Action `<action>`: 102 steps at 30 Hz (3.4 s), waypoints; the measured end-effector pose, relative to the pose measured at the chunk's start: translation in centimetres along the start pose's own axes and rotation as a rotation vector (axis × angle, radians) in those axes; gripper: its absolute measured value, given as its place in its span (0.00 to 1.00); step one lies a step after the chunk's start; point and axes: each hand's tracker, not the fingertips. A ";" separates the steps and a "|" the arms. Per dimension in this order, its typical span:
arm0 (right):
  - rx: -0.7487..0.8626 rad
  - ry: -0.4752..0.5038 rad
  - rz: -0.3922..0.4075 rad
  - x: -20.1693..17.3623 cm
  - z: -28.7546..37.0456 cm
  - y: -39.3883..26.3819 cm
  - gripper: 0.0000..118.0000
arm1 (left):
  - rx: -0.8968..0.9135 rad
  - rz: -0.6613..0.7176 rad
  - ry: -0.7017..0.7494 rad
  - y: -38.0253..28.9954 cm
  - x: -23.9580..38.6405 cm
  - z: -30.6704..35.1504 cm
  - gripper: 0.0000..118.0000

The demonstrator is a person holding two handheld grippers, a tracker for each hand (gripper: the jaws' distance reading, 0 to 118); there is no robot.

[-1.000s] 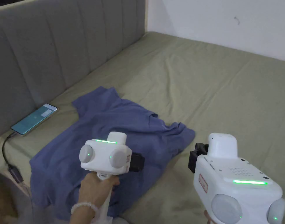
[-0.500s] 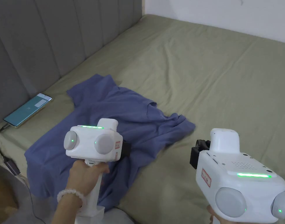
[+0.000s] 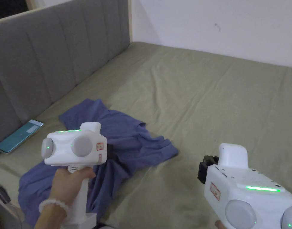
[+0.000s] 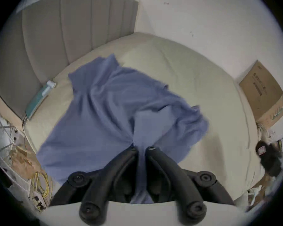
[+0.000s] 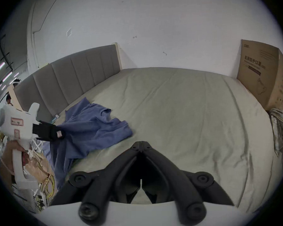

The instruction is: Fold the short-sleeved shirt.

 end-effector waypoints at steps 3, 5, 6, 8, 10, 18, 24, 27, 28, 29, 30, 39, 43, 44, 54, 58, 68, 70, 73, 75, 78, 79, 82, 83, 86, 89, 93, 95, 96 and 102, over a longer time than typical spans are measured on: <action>0.025 -0.018 -0.039 1.5 1.3 0.5 0.01 | 0.081 -0.020 -0.066 2.2 2.8 3.0 0.03; 0.046 -0.036 -0.056 2.6 2.2 0.8 0.01 | 0.117 -0.075 -0.091 3.8 5.9 4.6 0.03; 0.058 -0.048 -0.067 3.3 2.8 0.9 0.01 | 0.142 -0.109 -0.106 4.5 7.9 5.4 0.03; 0.089 -0.078 -0.096 4.8 4.1 1.2 0.01 | 0.164 -0.186 -0.172 5.7 11.7 6.3 0.03; 0.117 -0.113 -0.130 6.7 5.5 1.4 0.01 | 0.182 -0.264 -0.233 6.2 16.3 7.3 0.03; 0.231 -0.341 -0.241 15.8 13.3 1.2 0.01 | 0.168 -0.524 -0.602 2.8 32.9 9.6 0.03; 0.268 -0.495 -0.347 21.9 18.4 -1.0 0.01 | 0.082 -0.667 -0.760 -3.6 40.0 8.4 0.03; 0.247 -0.542 -0.375 23.9 19.4 -2.6 0.01 | -0.015 -0.710 -0.689 -7.6 41.7 5.1 0.02; 0.237 -0.553 -0.383 24.3 19.5 -3.0 0.01 | -0.034 -0.743 -0.639 -9.1 42.0 4.0 0.02; 0.228 -0.557 -0.390 24.6 19.6 -3.4 0.01 | -0.067 -0.778 -0.610 -10.7 42.1 2.6 0.02; 0.221 -0.560 -0.397 24.9 19.6 -3.9 0.01 | -0.124 -0.780 -0.604 -12.2 41.9 1.0 0.02; 0.143 -0.517 -0.408 23.8 17.4 -5.1 0.01 | -0.289 -0.760 -0.527 -16.2 39.8 -2.9 0.41; 0.125 -0.477 -0.369 22.4 16.5 -4.7 0.01 | -0.258 -0.710 -0.551 -14.2 38.7 -1.5 0.93; 0.124 -0.469 -0.359 22.1 16.4 -4.6 0.01 | -0.245 -0.703 -0.555 -13.6 38.3 -0.9 0.92; 0.112 -0.395 -0.302 18.9 14.4 -3.6 0.01 | -0.042 -0.562 -0.455 -7.6 27.0 3.7 0.00; 0.090 -0.371 -0.287 18.0 13.5 -3.7 0.01 | -0.064 -0.405 -0.398 -8.2 20.3 3.0 0.00; 0.071 -0.362 -0.263 17.1 12.7 -3.0 0.01 | -0.105 -0.320 -0.284 -8.6 13.6 -0.4 0.71; 0.064 -0.364 -0.266 17.2 12.4 -3.0 0.01 | -0.160 -0.339 -0.305 -9.7 14.2 -1.5 0.71; 0.049 -0.366 -0.259 17.2 12.2 -3.1 0.01 | -0.275 -0.411 -0.308 -12.1 15.6 -3.2 0.61; 0.037 -0.370 -0.249 17.3 11.9 -3.2 0.01 | -0.261 -0.474 -0.251 -13.7 16.3 -4.4 0.37; 0.016 -0.371 -0.247 17.5 11.4 -3.4 0.01 | -0.235 -0.413 -0.264 -12.5 16.3 -4.1 0.09; 0.011 -0.369 -0.251 17.7 11.2 -3.3 0.01 | -0.228 -0.362 -0.313 -12.2 16.1 -3.9 0.05; 0.002 -0.342 -0.273 18.1 10.6 -2.9 0.01 | -0.239 -0.398 -0.291 -11.8 16.5 -3.2 0.05; 0.003 -0.325 -0.269 18.2 10.4 -2.5 0.01 | -0.225 -0.410 -0.285 -12.0 16.6 -2.9 0.05; 0.001 -0.290 -0.217 18.5 9.0 -0.6 0.05 | -0.206 -0.426 -0.290 -11.6 16.7 -1.7 0.05; -0.037 -0.193 -0.211 19.4 6.3 2.4 0.59 | -0.198 -0.405 -0.305 -11.0 16.6 -1.2 0.05; -0.122 -0.124 -0.187 20.8 0.2 5.5 0.62 | -0.198 -0.407 -0.319 -10.5 16.7 -0.7 0.05; -0.237 -0.135 -0.117 21.3 -4.0 6.1 0.62 | -0.201 -0.423 -0.316 -10.4 16.9 -0.8 0.05; -0.320 -0.119 -0.105 21.6 -6.0 6.0 0.62 | -0.206 -0.428 -0.314 -10.4 16.9 -0.9 0.05; -0.603 -0.213 -0.008 22.2 -13.7 1.3 0.62 | -0.227 -0.412 -0.316 -10.6 16.6 -1.3 0.05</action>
